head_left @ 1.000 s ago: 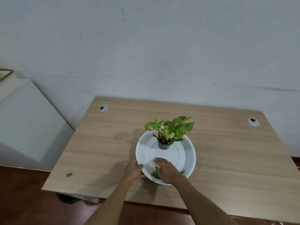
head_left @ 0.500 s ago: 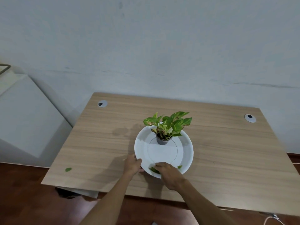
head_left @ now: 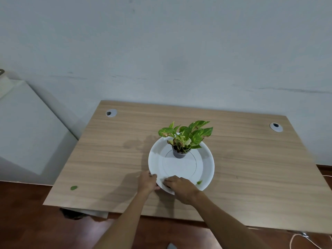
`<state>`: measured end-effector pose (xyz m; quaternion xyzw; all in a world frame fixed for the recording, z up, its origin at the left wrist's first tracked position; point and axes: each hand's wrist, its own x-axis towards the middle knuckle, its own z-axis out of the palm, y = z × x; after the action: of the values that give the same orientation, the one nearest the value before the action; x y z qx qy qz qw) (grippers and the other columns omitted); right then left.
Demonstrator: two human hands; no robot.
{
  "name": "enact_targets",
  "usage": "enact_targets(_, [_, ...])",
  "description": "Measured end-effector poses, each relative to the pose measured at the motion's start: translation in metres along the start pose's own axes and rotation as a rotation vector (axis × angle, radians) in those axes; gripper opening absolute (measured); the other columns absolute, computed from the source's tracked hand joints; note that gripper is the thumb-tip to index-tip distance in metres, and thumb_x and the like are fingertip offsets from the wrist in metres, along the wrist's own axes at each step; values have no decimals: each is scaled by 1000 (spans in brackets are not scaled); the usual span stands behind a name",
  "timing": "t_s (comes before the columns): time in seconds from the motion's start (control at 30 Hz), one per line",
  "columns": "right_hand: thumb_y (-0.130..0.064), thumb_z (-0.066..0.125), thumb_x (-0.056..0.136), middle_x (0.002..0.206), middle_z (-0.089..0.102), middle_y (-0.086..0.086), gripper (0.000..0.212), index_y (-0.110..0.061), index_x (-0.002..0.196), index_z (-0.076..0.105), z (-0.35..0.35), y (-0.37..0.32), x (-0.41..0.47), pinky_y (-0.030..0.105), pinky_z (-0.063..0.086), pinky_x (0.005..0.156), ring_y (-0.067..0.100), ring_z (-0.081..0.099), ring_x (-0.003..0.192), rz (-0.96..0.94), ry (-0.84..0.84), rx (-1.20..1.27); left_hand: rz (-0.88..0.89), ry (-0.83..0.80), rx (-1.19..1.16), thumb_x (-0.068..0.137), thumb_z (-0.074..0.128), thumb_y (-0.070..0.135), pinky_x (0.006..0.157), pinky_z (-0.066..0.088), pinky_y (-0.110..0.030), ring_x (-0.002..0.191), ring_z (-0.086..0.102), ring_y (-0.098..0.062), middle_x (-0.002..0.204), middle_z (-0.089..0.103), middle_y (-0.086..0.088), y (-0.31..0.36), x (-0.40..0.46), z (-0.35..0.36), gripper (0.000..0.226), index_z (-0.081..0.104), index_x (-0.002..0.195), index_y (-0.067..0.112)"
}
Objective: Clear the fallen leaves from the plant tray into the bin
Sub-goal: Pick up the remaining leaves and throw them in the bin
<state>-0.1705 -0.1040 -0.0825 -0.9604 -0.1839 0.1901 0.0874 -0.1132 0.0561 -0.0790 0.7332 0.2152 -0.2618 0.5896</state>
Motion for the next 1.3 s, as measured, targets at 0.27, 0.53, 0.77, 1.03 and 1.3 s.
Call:
enact_targets(0.27, [5, 49, 84, 125, 62, 2, 51, -22, 125, 63, 4, 23, -29, 43, 50, 91, 25, 55, 115, 108, 21, 150, 26, -25, 11, 91, 48, 0, 66, 63, -39, 88, 71, -33, 104, 71, -18, -1, -2, -1, 29, 62, 116, 0])
enact_targets(0.53, [5, 45, 84, 112, 62, 8, 35, -14, 104, 66, -20, 64, -36, 36, 52, 83, 24, 60, 104, 571, 198, 342, 33, -15, 14, 92, 49, 2, 57, 62, -33, 82, 72, -29, 103, 71, -16, -3, -3, 2, 32, 60, 123, 4])
enact_targets(0.77, [-1, 46, 88, 114, 66, 14, 29, -6, 111, 61, -11, 43, -20, 36, 53, 85, 28, 62, 104, 553, -12, 245, 30, 0, 7, 95, 45, 3, 53, 62, -34, 78, 71, -26, 99, 69, -12, -3, -6, 7, 28, 58, 119, 8])
enact_targets(1.03, [2, 40, 92, 116, 66, 11, 36, -13, 103, 70, -2, 11, -7, 25, 49, 72, 24, 63, 100, 593, 159, 673, 38, -18, 6, 95, 45, 4, 62, 63, -43, 84, 72, -33, 108, 69, -15, -3, -2, 4, 25, 60, 114, 7])
enact_targets(1.3, [-16, 50, 93, 109, 62, 5, 31, -23, 122, 59, -13, 49, -19, 25, 45, 74, 18, 56, 93, 535, -19, 635, 55, -28, 1, 96, 46, 5, 61, 63, -41, 88, 72, -32, 105, 70, -14, -3, -4, 4, 23, 60, 113, 10])
